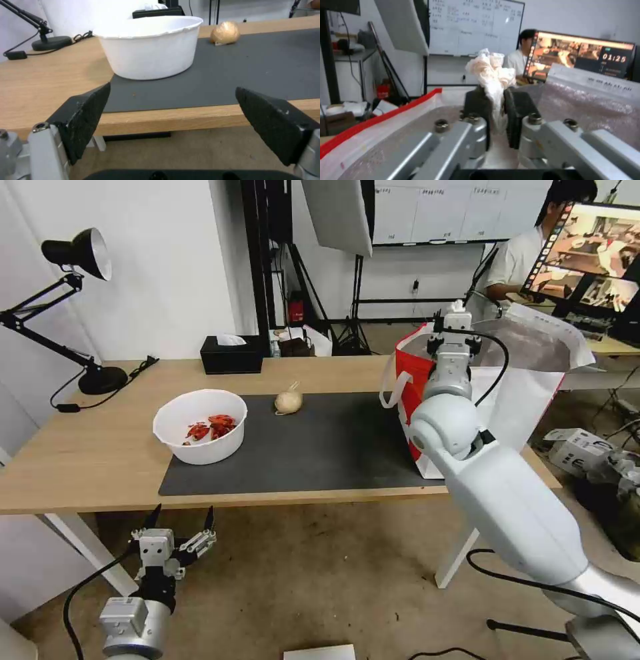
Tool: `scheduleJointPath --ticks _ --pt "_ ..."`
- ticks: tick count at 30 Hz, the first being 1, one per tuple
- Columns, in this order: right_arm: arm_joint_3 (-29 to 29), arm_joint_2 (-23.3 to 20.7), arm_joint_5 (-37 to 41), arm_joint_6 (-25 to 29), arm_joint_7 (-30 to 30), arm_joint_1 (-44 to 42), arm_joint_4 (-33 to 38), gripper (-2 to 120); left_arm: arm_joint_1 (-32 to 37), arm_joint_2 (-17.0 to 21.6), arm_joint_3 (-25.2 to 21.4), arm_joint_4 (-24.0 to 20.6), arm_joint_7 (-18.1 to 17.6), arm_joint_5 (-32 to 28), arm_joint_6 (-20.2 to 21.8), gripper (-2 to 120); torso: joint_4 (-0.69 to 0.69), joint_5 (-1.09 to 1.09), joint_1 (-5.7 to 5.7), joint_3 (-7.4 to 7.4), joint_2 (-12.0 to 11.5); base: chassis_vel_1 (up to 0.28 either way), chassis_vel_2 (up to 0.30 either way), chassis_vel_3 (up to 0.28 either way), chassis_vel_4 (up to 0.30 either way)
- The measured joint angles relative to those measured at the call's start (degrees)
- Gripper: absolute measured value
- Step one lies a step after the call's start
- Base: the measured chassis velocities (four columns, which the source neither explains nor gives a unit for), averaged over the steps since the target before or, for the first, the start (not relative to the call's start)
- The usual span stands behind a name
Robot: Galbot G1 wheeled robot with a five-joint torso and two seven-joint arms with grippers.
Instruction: Pick up the trash from the table and place it into the takeout bag.
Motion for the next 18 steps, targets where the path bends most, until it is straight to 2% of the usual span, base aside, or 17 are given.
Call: scheduleJointPath --ticks 1,3,7,10,11,14,15,18 --pt "0.0 0.0 0.0 0.0 0.0 0.0 0.0 11 0.0 0.0 0.0 0.0 0.0 0.0 0.0 100 0.0 0.0 0.0 0.0 0.0 0.0 0.0 0.0 0.0" --pt "0.0 -0.21 1.01 -0.43 0.1 0.0 0.34 23 -0.05 0.03 -0.19 -0.04 0.0 0.0 0.02 100 0.01 -0.01 0.0 0.0 0.0 0.0 0.0 0.0 0.0" --pt "0.03 -0.16 1.15 -0.47 -0.09 -0.2 0.51 32 -0.3 -0.04 -0.6 -0.04 -0.01 -0.04 0.12 100 0.0 -0.01 0.0 0.0 0.0 0.0 0.0 0.0 0.0" --pt "0.01 -0.15 1.17 -0.55 -0.54 -0.38 0.85 49 -0.32 0.02 -0.98 -0.15 -0.02 -0.2 0.21 100 0.01 -0.01 0.0 0.0 0.0 0.0 0.0 0.0 0.0" --pt "0.01 -0.15 1.17 -0.55 -0.54 -0.38 0.85 49 -0.32 0.02 -0.98 -0.15 -0.02 -0.2 0.21 100 0.01 -0.01 0.0 0.0 0.0 0.0 0.0 0.0 0.0" --pt "0.0 -0.45 1.2 -0.56 -0.87 -0.37 0.97 63 -0.28 -0.09 -1.23 -0.23 -0.03 -0.36 0.25 100 0.01 -0.01 0.0 0.0 0.0 0.0 0.0 0.0 0.0" --pt "0.0 -0.45 1.2 -0.56 -0.87 -0.37 0.97 63 -0.28 -0.09 -1.23 -0.23 -0.03 -0.36 0.25 100 0.01 -0.01 0.0 0.0 0.0 0.0 0.0 0.0 0.0" --pt "0.05 -0.91 2.37 -0.24 -1.61 -0.37 1.74 78 -0.19 -0.19 -1.25 -0.41 -0.04 -0.41 0.28 100 0.0 -0.01 0.0 0.0 0.0 0.0 0.0 0.0 0.0"
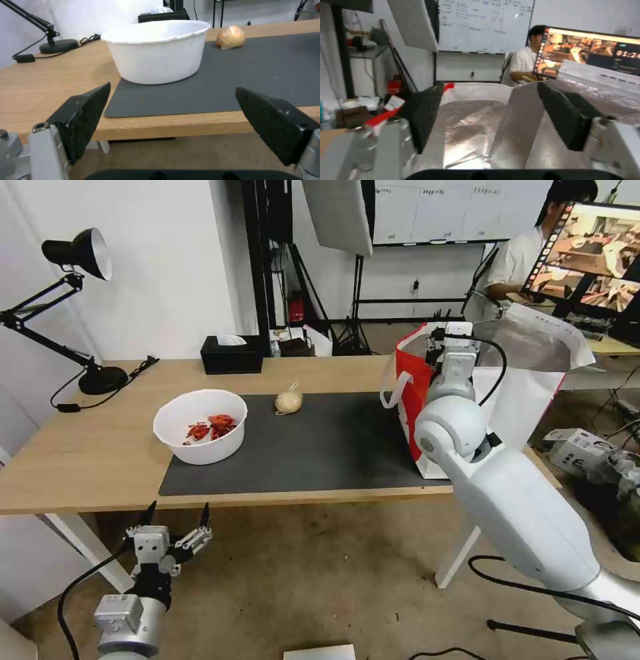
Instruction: Pick up the trash from the table and place it into the takeout bag.
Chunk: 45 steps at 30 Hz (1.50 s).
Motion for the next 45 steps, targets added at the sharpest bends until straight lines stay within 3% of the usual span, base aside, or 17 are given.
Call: scheduleJointPath --ticks 5,7,15,20,25,30,31,35,40,45 --pt "0.42 -0.87 2.83 5.28 -4.92 -0.66 2.05 92 -0.14 0.09 -0.05 -0.19 -0.03 -0.07 0.02 100 0.0 0.0 0.0 0.0 0.0 0.0 0.0 0.0 0.0" --pt "0.55 -2.07 5.65 9.87 -10.34 -1.97 4.28 99 -0.26 0.14 -0.07 -0.33 -0.05 -0.11 0.02 100 0.0 0.0 0.0 0.0 0.0 0.0 0.0 0.0 0.0" --pt "2.39 -6.1 9.71 14.37 -22.71 -7.98 9.76 100 -0.29 0.04 -0.06 -0.5 -0.08 -0.09 0.03 100 0.01 -0.01 0.0 0.0 0.0 0.0 0.0 0.0 0.0" --pt "8.07 -10.96 9.16 16.64 -32.98 -20.74 15.94 100 -0.25 -0.09 -0.05 -0.73 -0.08 -0.07 0.02 100 -0.01 0.01 0.0 0.0 0.0 0.0 0.0 0.0 0.0" --pt "15.12 -13.77 5.88 19.68 -37.59 -36.87 21.19 100 -0.25 -0.62 0.55 -0.91 -0.1 -0.73 0.42 100 -0.01 -0.01 -0.01 0.0 0.0 0.0 0.0 0.0 0.0" --pt "22.67 -12.79 1.26 24.36 -41.1 -52.44 23.52 100 -0.33 -0.92 1.13 -0.55 -0.08 -0.68 0.5 100 -0.01 0.0 -0.01 -0.01 0.0 0.0 0.0 0.0 0.0" --pt "22.67 -12.79 1.26 24.36 -41.1 -52.44 23.52 100 -0.33 -0.92 1.13 -0.55 -0.08 -0.68 0.5 100 -0.01 0.0 -0.01 -0.01 0.0 0.0 0.0 0.0 0.0" --pt "26.83 -9.66 -3.73 30.61 -43.39 -63.06 22.95 100 -0.21 -1.1 1.68 -0.34 0.01 -0.42 0.63 100 -0.01 -0.01 -0.01 -0.01 0.01 0.0 0.0 0.0 0.0" --pt "25.51 -5.22 -10.39 36.89 -43.69 -68.85 19.54 100 0.15 -1.44 2.21 -0.74 0.15 -0.55 2.76 100 -0.01 0.0 -0.01 -0.01 0.01 0.0 0.0 0.0 0.0" --pt "22.75 -2.8 -14.12 38.61 -43.37 -69.18 16.03 100 0.2 -1.52 2.32 -0.52 0.16 -0.72 3.12 100 0.0 0.0 -0.01 0.0 0.01 0.0 0.0 0.0 0.0"
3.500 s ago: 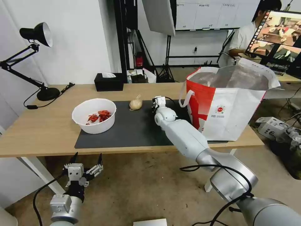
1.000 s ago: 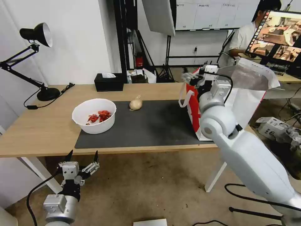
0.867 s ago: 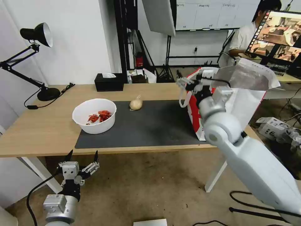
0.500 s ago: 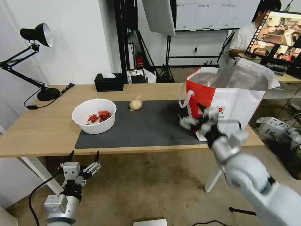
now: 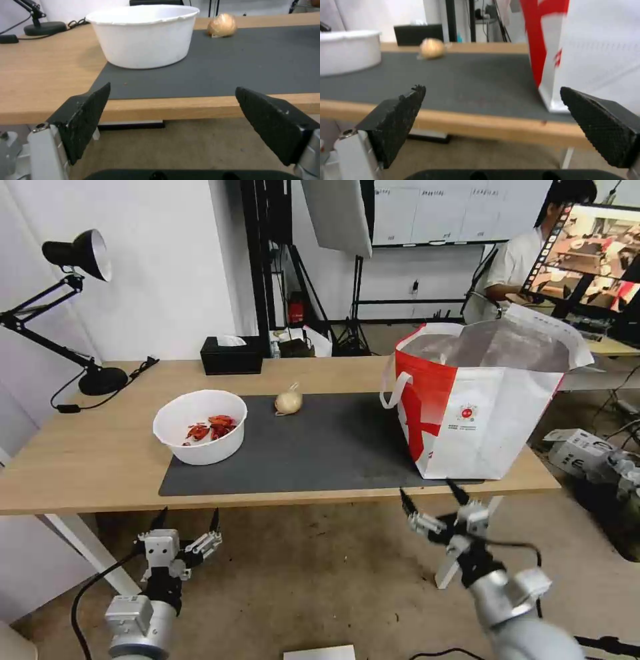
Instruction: Pick up the trash from the table and place it into the takeout bag.
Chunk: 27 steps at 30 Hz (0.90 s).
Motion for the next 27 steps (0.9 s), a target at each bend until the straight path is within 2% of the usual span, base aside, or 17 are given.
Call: scheduleJointPath --ticks 6,18,22,25,27 --pt "-1.57 1.22 -1.04 0.33 0.04 1.3 -2.72 100 0.03 -0.01 -0.27 0.89 0.17 -0.07 0.03 100 0.01 0.0 0.01 0.0 -0.01 0.0 0.0 0.0 0.0" --pt "-2.53 1.8 -1.29 0.2 0.16 2.37 -3.72 100 -0.03 -0.14 -0.61 1.06 0.83 -0.07 0.0 100 0.0 -0.01 0.01 0.0 0.0 0.0 0.0 0.0 0.0" --pt "-6.09 1.33 -1.09 -0.83 0.53 7.01 -4.64 100 0.23 -0.1 -1.0 1.04 1.24 -0.02 -0.2 100 -0.01 0.0 0.0 0.0 -0.01 0.0 0.0 0.0 0.0" --pt "-11.88 0.79 1.18 -2.27 0.56 15.68 -7.5 100 0.33 -0.34 -1.07 0.36 1.32 0.07 -0.34 100 0.0 0.0 0.01 0.01 -0.01 0.0 0.0 0.0 0.0" --pt "-13.84 0.64 2.21 -2.45 0.55 18.33 -8.56 100 0.33 -0.42 -1.09 0.22 1.33 0.08 -0.34 100 0.02 0.0 0.01 0.01 -0.01 0.0 0.0 0.0 0.0"
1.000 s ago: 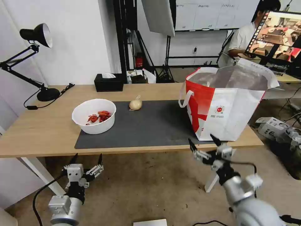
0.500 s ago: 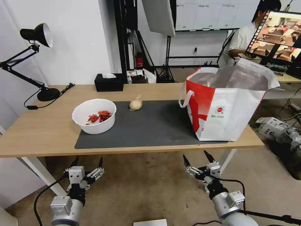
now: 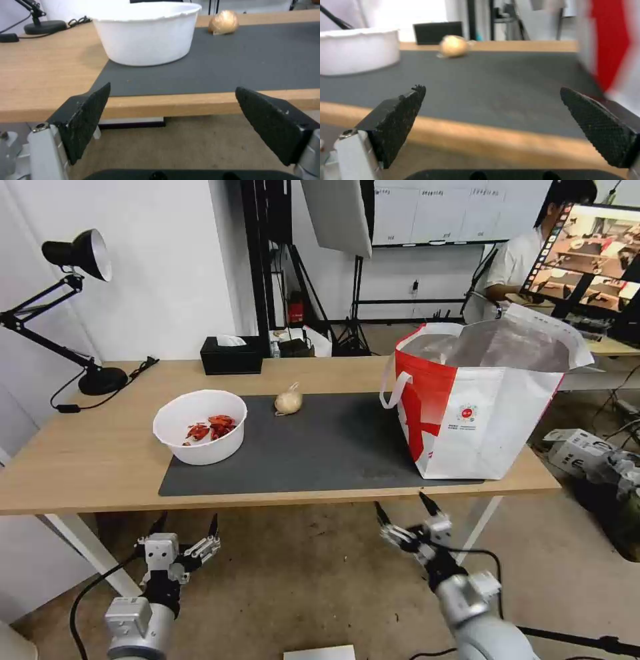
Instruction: Pick up the trash from the table and place it into the takeout bag.
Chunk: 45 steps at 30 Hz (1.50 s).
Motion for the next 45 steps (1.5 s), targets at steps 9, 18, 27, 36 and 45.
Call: scheduleJointPath --ticks 9,18,27,36,45 --pt "-15.44 -0.3 6.97 -1.01 1.18 23.79 -8.49 100 0.58 -0.85 -0.38 -1.3 0.0 0.22 -0.03 100 -0.01 -0.01 0.0 0.0 0.0 0.0 0.0 0.0 0.0" --pt "-25.09 4.36 13.75 -3.93 4.97 40.79 -17.94 100 0.64 -1.34 -0.94 -1.07 0.01 0.42 -0.21 100 0.0 -0.02 0.0 0.0 0.0 0.0 0.0 0.0 0.0" --pt "-32.44 13.13 17.67 -5.24 5.93 55.52 -34.79 100 1.01 -1.86 -1.21 -0.87 0.01 0.62 -0.43 100 -0.01 -0.02 0.01 0.0 -0.01 0.0 0.0 0.0 0.0" --pt "-32.04 23.19 17.23 -8.82 3.08 62.33 -51.71 100 1.17 -1.93 -1.18 -0.63 0.01 0.78 -0.97 100 -0.01 -0.01 0.0 0.0 -0.01 0.0 0.0 0.0 0.0" --pt "-28.12 30.99 13.86 -10.4 -0.84 66.14 -64.89 100 1.55 -1.74 -1.68 -0.63 0.01 0.8 -1.55 100 -0.01 -0.01 0.0 -0.01 0.0 0.0 0.0 0.0 0.0"
